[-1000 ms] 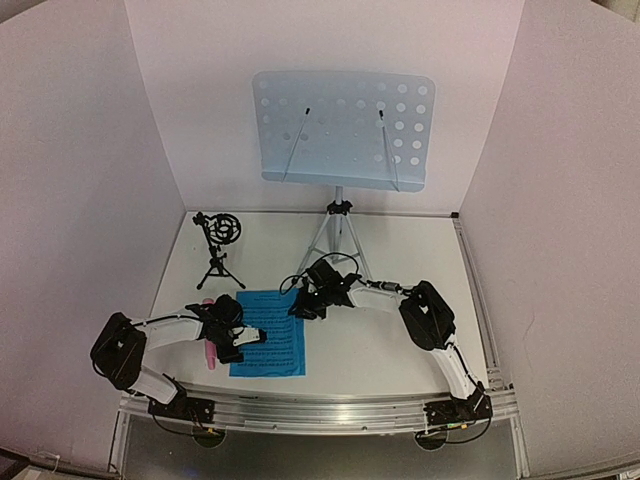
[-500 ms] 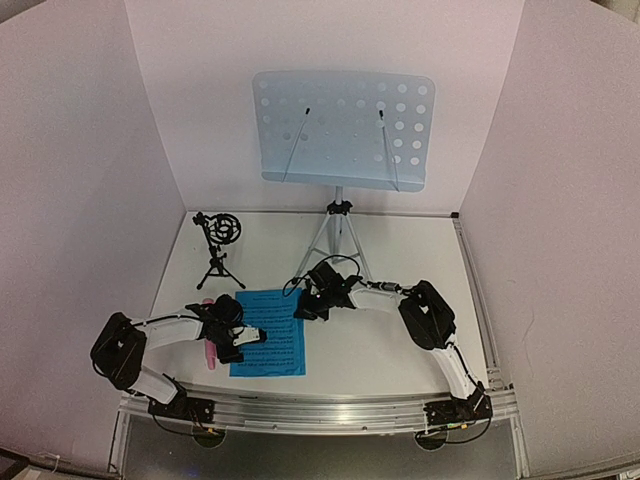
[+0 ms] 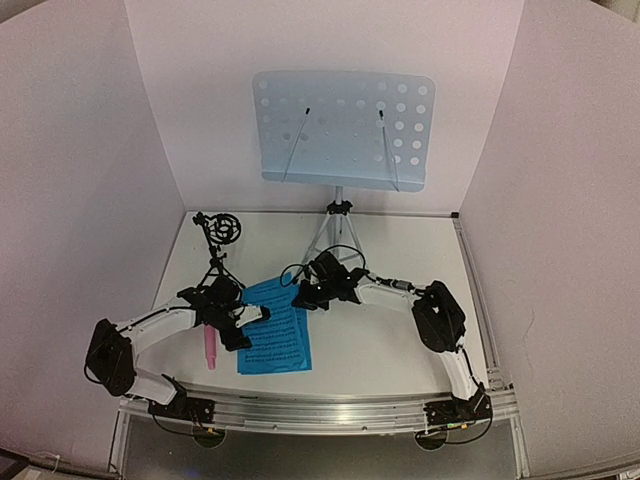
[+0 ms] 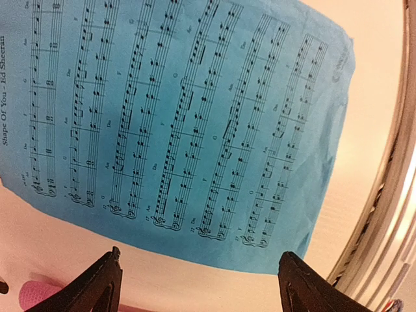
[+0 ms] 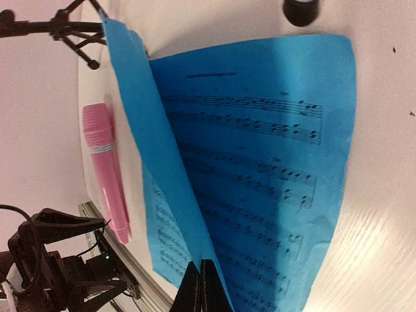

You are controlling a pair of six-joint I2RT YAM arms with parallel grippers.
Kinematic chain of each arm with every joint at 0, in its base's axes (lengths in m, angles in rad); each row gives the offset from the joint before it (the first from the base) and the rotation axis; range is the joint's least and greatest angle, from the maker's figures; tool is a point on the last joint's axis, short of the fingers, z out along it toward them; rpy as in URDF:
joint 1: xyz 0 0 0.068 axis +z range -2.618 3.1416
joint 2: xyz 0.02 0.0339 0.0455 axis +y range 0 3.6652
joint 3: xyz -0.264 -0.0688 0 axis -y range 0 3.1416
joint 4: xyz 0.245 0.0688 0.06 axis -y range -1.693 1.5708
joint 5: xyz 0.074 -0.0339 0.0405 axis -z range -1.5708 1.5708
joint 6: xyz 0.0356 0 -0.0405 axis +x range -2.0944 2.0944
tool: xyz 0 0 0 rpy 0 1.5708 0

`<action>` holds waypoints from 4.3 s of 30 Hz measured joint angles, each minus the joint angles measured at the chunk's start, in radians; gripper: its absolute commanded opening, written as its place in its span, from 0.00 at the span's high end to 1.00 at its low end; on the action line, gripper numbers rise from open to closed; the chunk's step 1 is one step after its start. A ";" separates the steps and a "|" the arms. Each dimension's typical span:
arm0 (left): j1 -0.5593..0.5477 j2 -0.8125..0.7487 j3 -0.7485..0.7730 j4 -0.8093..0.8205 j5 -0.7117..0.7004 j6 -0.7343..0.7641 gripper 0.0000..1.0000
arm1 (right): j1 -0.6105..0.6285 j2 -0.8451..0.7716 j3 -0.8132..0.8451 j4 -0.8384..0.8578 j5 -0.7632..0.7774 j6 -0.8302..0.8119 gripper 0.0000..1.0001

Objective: Set up the instrument practice props

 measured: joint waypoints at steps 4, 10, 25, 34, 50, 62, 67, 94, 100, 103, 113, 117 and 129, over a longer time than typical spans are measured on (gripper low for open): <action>0.013 -0.117 0.012 -0.019 0.080 -0.077 0.14 | 0.026 -0.096 -0.003 -0.050 -0.002 -0.055 1.00; 0.034 -0.311 0.016 0.019 0.156 -0.250 0.10 | 0.083 -0.215 0.068 -0.225 -0.007 -0.184 1.00; 0.108 -0.434 0.050 0.198 0.206 -0.638 0.00 | 0.122 -0.411 0.542 -0.539 -0.029 -0.544 1.00; 0.181 -0.373 0.065 0.491 0.436 -0.828 0.00 | 0.122 -0.431 0.657 -0.607 -0.102 -0.708 1.00; 0.190 -0.189 0.086 1.002 0.737 -1.174 0.36 | 0.118 -0.424 0.709 -0.627 -0.159 -0.874 1.00; 0.190 -0.195 0.123 1.018 0.828 -1.203 1.00 | 0.044 -0.417 0.598 -0.531 -0.116 -0.903 1.00; 0.190 -0.197 0.235 0.809 0.824 -1.093 1.00 | -0.004 -0.427 0.500 -0.494 -0.084 -0.892 0.44; 0.190 0.019 0.893 -0.232 0.395 -0.605 1.00 | -0.041 -0.688 0.038 -0.171 -0.064 -0.677 0.24; 0.190 0.074 0.943 -0.343 0.503 -0.730 1.00 | -0.041 -0.630 0.097 -0.112 0.046 -0.573 0.24; 0.190 0.071 0.916 -0.335 0.562 -0.803 1.00 | -0.041 -0.580 0.145 -0.095 0.087 -0.515 0.24; 0.215 0.013 0.790 -0.212 0.680 -1.037 1.00 | -0.040 -0.492 0.288 -0.073 0.247 -0.380 0.30; 0.271 -0.006 0.714 -0.195 0.727 -1.116 1.00 | -0.037 -0.491 0.315 -0.014 0.352 -0.351 0.32; 0.300 -0.013 0.768 -0.199 0.708 -1.098 1.00 | -0.014 -0.280 0.547 0.197 0.497 -0.328 0.34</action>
